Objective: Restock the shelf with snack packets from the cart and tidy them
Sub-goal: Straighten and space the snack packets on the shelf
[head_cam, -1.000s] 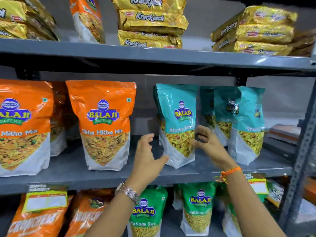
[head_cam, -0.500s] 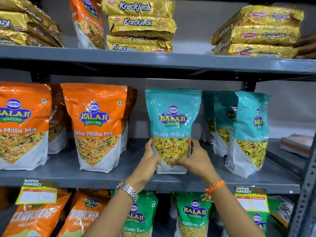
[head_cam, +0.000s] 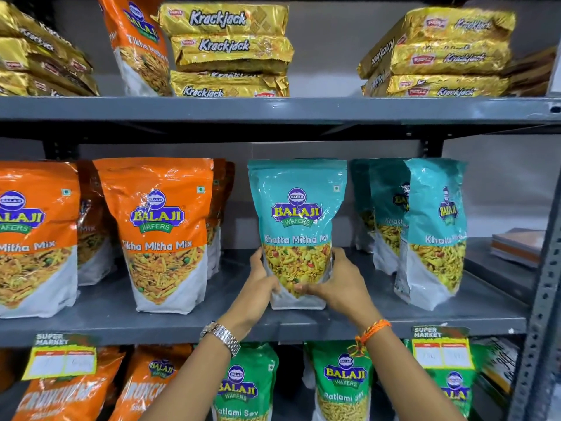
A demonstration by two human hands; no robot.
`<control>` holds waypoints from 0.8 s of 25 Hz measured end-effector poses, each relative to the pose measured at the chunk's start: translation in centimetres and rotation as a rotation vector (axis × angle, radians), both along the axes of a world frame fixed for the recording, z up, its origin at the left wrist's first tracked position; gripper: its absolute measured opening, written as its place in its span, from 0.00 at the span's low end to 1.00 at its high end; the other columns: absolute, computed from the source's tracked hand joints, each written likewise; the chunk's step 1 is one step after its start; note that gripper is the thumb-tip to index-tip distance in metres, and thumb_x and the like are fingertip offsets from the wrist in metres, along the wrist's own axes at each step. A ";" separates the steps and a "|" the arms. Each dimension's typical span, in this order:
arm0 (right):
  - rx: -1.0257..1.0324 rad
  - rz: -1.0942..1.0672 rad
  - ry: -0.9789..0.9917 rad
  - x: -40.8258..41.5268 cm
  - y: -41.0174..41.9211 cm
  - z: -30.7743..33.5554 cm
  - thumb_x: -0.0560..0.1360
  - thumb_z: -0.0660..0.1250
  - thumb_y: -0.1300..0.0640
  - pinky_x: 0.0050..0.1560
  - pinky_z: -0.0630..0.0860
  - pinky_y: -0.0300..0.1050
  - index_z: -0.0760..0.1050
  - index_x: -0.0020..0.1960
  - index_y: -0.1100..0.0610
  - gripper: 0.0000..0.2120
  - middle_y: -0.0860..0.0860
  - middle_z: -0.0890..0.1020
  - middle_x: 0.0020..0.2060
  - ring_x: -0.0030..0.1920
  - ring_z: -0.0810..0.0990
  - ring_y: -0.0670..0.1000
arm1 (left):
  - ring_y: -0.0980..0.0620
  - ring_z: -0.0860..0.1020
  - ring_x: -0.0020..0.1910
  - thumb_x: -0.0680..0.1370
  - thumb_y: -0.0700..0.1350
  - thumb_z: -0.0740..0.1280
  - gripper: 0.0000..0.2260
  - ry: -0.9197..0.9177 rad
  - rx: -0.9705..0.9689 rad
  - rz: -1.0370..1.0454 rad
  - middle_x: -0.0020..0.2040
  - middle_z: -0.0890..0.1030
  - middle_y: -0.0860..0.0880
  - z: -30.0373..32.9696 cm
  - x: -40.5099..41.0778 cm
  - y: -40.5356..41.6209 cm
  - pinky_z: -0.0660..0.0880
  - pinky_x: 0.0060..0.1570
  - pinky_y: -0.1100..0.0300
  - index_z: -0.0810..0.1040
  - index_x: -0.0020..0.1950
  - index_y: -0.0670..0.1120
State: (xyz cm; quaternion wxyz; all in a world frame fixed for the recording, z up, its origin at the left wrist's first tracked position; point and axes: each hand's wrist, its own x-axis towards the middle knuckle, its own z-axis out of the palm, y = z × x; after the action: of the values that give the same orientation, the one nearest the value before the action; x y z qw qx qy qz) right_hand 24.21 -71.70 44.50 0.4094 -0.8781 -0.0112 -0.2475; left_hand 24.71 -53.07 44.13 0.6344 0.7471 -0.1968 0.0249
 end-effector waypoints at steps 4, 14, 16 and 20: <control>0.005 0.033 0.025 -0.3 -0.2 0.2 0.54 0.84 0.43 0.59 0.78 0.50 0.66 0.66 0.54 0.47 0.51 0.79 0.62 0.64 0.78 0.54 | 0.56 0.67 0.72 0.75 0.34 0.58 0.37 -0.032 -0.001 0.013 0.75 0.66 0.55 -0.7 0.2 0.0 0.66 0.71 0.55 0.49 0.80 0.56; 0.504 -0.413 -0.558 -7.5 -14.4 0.0 0.77 0.71 0.56 0.54 0.80 0.53 0.76 0.57 0.56 0.11 0.56 0.82 0.52 0.49 0.81 0.53 | 0.52 0.78 0.62 0.70 0.36 0.66 0.23 -0.577 -0.234 0.222 0.60 0.79 0.51 -1.0 -4.5 -6.7 0.73 0.65 0.58 0.72 0.64 0.48; 0.579 -0.374 -0.487 -6.2 -17.7 0.3 0.77 0.70 0.50 0.53 0.77 0.49 0.73 0.59 0.55 0.15 0.56 0.79 0.56 0.51 0.79 0.50 | 0.55 0.73 0.69 0.71 0.41 0.68 0.28 -0.455 -0.187 0.045 0.69 0.73 0.53 -0.8 -4.8 -10.3 0.69 0.69 0.60 0.67 0.71 0.50; 0.795 -0.140 -0.281 -2.5 -22.1 0.0 0.68 0.72 0.32 0.50 0.76 0.49 0.73 0.58 0.60 0.34 0.54 0.80 0.57 0.54 0.81 0.54 | 0.60 0.55 0.78 0.72 0.61 0.64 0.42 -0.013 -0.075 -0.324 0.79 0.51 0.62 0.2 -4.9 -17.6 0.56 0.75 0.57 0.46 0.81 0.58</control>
State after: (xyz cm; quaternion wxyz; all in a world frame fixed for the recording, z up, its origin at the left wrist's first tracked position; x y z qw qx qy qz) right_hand 21.73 -93.76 44.47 0.6928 -0.6084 0.0890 -0.3767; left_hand 19.80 -70.62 44.28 0.6562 0.6813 -0.3177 -0.0655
